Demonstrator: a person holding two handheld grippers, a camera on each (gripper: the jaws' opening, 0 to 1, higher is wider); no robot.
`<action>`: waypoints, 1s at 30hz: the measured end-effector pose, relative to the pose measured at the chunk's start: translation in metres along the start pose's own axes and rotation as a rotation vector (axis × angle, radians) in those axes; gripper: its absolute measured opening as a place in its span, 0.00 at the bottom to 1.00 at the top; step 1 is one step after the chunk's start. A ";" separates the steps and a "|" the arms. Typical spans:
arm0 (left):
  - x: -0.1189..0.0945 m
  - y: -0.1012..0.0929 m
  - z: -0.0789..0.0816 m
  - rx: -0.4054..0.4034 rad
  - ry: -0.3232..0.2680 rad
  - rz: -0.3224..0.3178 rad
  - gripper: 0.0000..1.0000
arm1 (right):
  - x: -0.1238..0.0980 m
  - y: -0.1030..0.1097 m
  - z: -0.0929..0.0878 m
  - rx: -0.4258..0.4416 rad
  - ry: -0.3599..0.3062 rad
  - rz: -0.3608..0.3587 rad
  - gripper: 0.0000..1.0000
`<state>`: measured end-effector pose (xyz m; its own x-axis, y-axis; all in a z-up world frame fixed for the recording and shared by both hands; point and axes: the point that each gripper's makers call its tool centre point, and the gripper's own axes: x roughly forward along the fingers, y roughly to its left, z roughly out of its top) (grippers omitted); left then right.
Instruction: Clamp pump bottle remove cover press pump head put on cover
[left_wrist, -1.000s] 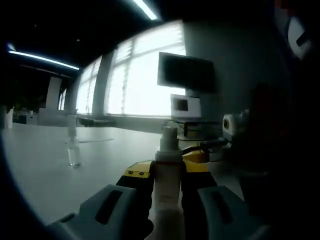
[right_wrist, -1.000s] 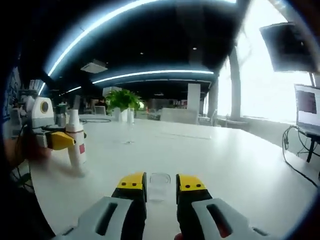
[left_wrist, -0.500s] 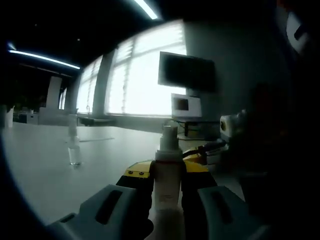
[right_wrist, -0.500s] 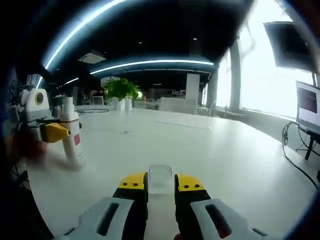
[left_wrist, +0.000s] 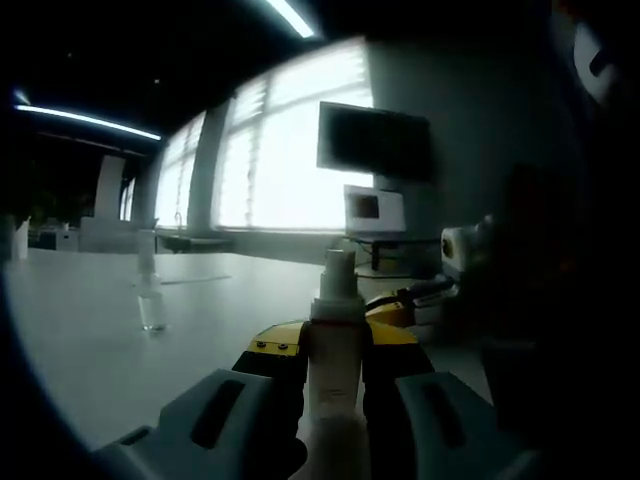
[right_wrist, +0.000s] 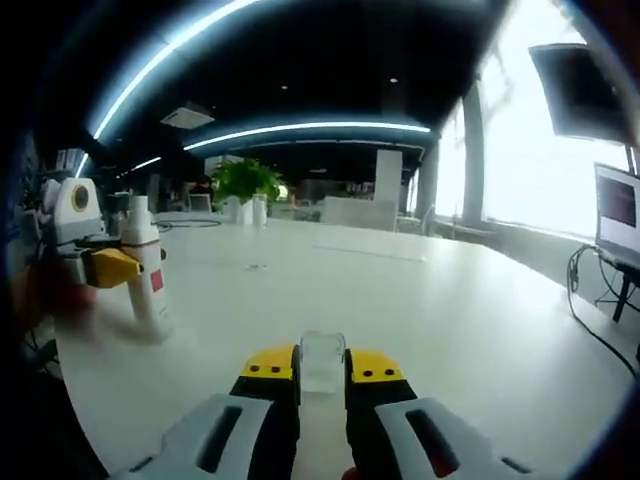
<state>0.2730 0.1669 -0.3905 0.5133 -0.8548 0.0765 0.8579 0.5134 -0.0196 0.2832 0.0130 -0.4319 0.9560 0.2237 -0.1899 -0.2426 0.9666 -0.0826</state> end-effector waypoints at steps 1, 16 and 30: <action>0.000 0.000 0.000 0.001 0.001 0.002 0.12 | 0.000 -0.001 0.000 0.002 -0.003 0.002 0.13; 0.001 -0.002 0.000 0.017 0.005 0.023 0.12 | -0.005 0.005 0.018 0.059 -0.082 0.052 0.12; 0.001 -0.001 0.000 0.034 0.007 0.042 0.12 | -0.029 0.046 0.097 0.085 -0.222 0.158 0.12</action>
<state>0.2725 0.1660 -0.3900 0.5495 -0.8327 0.0689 0.8342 0.5514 0.0108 0.2602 0.0631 -0.3351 0.9223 0.3855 0.0260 -0.3860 0.9224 0.0154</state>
